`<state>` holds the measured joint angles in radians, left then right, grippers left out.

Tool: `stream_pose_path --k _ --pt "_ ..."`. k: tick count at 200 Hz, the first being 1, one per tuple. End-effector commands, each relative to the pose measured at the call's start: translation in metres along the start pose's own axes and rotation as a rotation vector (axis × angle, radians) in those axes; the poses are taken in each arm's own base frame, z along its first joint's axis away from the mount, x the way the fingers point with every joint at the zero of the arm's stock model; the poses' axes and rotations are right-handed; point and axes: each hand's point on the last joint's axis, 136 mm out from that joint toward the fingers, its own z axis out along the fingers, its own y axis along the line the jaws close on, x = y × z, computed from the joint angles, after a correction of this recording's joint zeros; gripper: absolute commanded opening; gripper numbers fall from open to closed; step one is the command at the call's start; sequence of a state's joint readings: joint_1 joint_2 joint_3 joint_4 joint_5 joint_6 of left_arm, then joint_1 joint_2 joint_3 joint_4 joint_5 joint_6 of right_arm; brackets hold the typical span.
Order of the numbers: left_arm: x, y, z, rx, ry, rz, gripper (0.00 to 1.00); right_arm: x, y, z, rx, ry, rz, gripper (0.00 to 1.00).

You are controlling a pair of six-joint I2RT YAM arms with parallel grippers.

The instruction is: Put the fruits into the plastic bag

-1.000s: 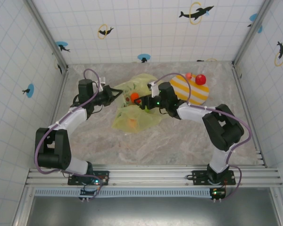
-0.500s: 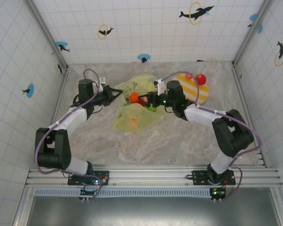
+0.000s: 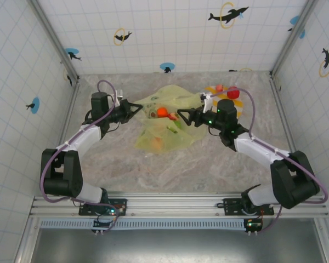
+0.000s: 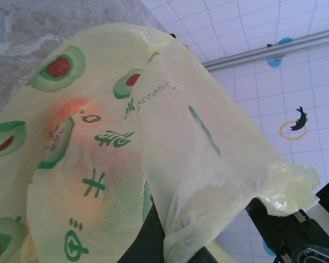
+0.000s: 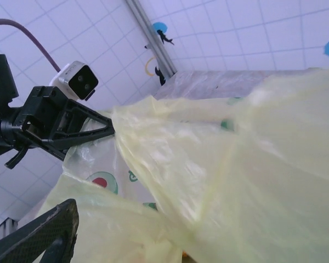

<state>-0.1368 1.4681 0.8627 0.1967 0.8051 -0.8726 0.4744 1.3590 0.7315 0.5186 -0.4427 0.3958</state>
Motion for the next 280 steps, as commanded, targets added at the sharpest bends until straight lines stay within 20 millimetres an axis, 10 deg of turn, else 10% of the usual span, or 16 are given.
stream_pose_path --k 1,71,126,230,280 --pt "0.001 -0.006 -0.001 0.022 0.003 0.019 0.00 -0.019 0.008 -0.011 -0.021 -0.083 -0.019 0.90" --pt "-0.005 -0.011 -0.007 0.020 -0.018 0.047 0.00 0.029 0.041 0.009 -0.223 0.151 0.045 0.90" --pt "-0.005 -0.011 -0.007 0.022 -0.016 0.044 0.00 0.058 0.045 -0.013 -0.211 0.292 0.032 0.90" --pt "-0.006 -0.009 -0.008 0.015 -0.019 0.043 0.00 0.010 0.049 -0.063 -0.211 0.138 -0.015 0.90" --pt "-0.007 -0.007 -0.008 0.011 -0.021 0.036 0.00 -0.044 0.014 -0.088 -0.049 -0.003 -0.047 0.88"
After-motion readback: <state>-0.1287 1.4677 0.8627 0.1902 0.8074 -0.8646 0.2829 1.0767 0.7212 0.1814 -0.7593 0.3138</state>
